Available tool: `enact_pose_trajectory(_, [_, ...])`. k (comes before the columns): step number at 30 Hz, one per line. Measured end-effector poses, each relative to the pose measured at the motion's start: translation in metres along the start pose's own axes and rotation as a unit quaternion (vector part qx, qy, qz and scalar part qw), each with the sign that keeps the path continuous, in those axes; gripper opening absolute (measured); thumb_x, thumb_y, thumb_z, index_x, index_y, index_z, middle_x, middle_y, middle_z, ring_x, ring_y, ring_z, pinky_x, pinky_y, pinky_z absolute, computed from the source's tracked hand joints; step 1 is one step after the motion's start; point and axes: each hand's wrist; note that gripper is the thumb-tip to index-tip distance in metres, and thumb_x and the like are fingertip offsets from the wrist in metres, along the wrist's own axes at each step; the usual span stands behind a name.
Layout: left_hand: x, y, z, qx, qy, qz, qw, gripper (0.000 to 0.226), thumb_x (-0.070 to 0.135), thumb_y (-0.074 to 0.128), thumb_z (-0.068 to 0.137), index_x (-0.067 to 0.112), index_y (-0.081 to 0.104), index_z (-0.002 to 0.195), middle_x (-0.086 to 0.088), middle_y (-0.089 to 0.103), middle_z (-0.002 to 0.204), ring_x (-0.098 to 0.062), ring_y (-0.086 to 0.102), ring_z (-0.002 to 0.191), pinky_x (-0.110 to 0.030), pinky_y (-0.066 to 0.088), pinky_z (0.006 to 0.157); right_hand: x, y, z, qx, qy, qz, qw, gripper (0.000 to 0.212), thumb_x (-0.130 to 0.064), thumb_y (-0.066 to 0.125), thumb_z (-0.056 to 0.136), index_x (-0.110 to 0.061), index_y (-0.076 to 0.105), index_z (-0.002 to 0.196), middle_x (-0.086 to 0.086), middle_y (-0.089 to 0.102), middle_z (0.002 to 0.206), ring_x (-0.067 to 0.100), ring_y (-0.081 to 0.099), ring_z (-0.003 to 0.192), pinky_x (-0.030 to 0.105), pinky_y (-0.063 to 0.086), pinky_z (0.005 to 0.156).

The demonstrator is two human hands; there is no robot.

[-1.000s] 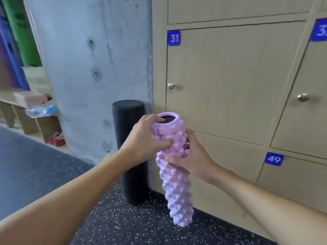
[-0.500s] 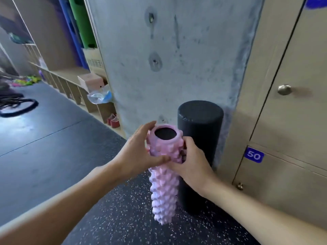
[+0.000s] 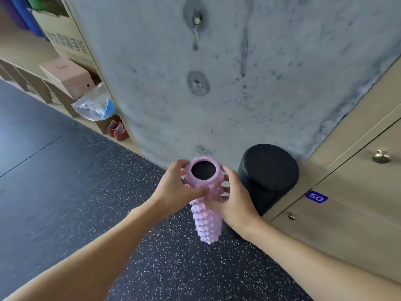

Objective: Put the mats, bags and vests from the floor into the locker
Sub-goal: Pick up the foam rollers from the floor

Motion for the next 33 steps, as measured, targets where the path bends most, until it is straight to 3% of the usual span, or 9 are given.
enact_pose_trajectory(3, [0.001,-0.009,0.025,-0.025,-0.007,0.023,0.999,0.079,0.032,0.091,0.059,0.03,0.051,0.128,0.013,0.064,0.116,-0.004,0.064,0.103,-0.032,0.057,0.088,-0.01,0.008,0.018,0.03,0.025,0.027,0.999,0.067,-0.016,0.08,0.078,-0.027,0.043,0.132,-0.02,0.057,0.107,-0.015,0.059,0.088,0.009,0.05,0.075])
enact_pose_trajectory(5, [0.003,-0.015,0.039,-0.042,-0.012,0.028,0.999,0.081,0.043,0.089,0.055,0.031,0.053,0.127,0.014,0.064,0.118,-0.006,0.065,0.105,-0.036,0.057,0.09,-0.013,0.015,0.03,0.058,0.037,0.034,0.997,0.064,-0.018,0.081,0.076,-0.026,0.045,0.128,-0.016,0.06,0.11,-0.015,0.059,0.091,0.013,0.052,0.08])
enact_pose_trajectory(7, [0.0,-0.016,0.053,-0.058,-0.019,0.027,0.998,0.075,0.038,0.09,0.063,0.028,0.054,0.129,0.009,0.064,0.121,-0.01,0.065,0.107,-0.038,0.056,0.093,-0.011,0.022,0.04,0.081,0.054,0.04,0.994,0.06,-0.02,0.082,0.076,-0.025,0.048,0.125,-0.015,0.062,0.11,-0.011,0.061,0.093,0.02,0.055,0.085])
enact_pose_trajectory(10, [-0.008,-0.016,0.077,-0.079,-0.022,0.018,0.997,0.066,0.023,0.086,0.074,0.022,0.055,0.133,0.005,0.062,0.126,-0.015,0.061,0.114,-0.038,0.054,0.096,-0.008,0.031,0.051,0.101,0.068,0.042,0.992,0.052,-0.022,0.08,0.078,-0.025,0.049,0.119,-0.02,0.06,0.103,-0.019,0.058,0.091,0.01,0.051,0.075])
enact_pose_trajectory(15, [-0.027,-0.005,0.11,-0.144,0.007,0.031,0.989,0.07,0.023,0.085,0.073,0.026,0.052,0.134,0.007,0.059,0.129,-0.014,0.056,0.117,-0.039,0.05,0.102,0.009,0.044,0.071,0.181,0.1,0.017,0.978,0.044,-0.018,0.082,0.078,-0.025,0.053,0.111,-0.012,0.066,0.1,0.001,0.066,0.091,0.024,0.057,0.081])
enact_pose_trajectory(22, [-0.055,0.019,0.144,-0.21,0.03,0.018,0.977,0.073,0.026,0.086,0.073,0.026,0.049,0.135,0.006,0.052,0.133,-0.011,0.054,0.118,-0.027,0.046,0.096,0.041,0.067,0.09,0.279,0.109,-0.004,0.954,0.036,-0.02,0.074,0.085,-0.022,0.056,0.116,-0.011,0.068,0.1,0.002,0.065,0.09,0.028,0.056,0.08])
enact_pose_trajectory(25, [-0.068,0.032,0.156,-0.233,0.026,0.033,0.971,0.064,0.021,0.08,0.08,0.024,0.048,0.136,0.004,0.054,0.133,-0.012,0.053,0.118,-0.024,0.043,0.091,0.052,0.071,0.093,0.288,0.127,-0.006,0.949,0.039,-0.024,0.074,0.084,-0.022,0.055,0.118,-0.009,0.067,0.103,0.002,0.062,0.09,0.023,0.053,0.079])
enact_pose_trajectory(30, [-0.088,0.041,0.163,-0.263,-0.001,0.052,0.963,0.059,0.007,0.074,0.081,0.022,0.052,0.134,0.001,0.053,0.135,-0.018,0.053,0.122,-0.037,0.049,0.098,0.064,0.082,0.089,0.243,0.166,-0.001,0.956,0.056,-0.003,0.067,0.084,-0.028,0.052,0.132,-0.01,0.062,0.119,0.006,0.059,0.11,0.021,0.049,0.095])
enact_pose_trajectory(33, [-0.093,0.045,0.165,-0.268,0.034,0.069,0.96,0.058,0.005,0.072,0.079,0.023,0.054,0.131,0.002,0.056,0.133,-0.017,0.054,0.121,-0.041,0.048,0.103,0.063,0.084,0.091,0.265,0.165,0.011,0.95,0.062,0.007,0.058,0.082,-0.028,0.052,0.133,-0.012,0.06,0.122,0.0,0.055,0.111,0.006,0.042,0.093])
Point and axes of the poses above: each hand's wrist, its own z-axis towards the middle knuckle, its own y-axis out of the palm, x = y × z
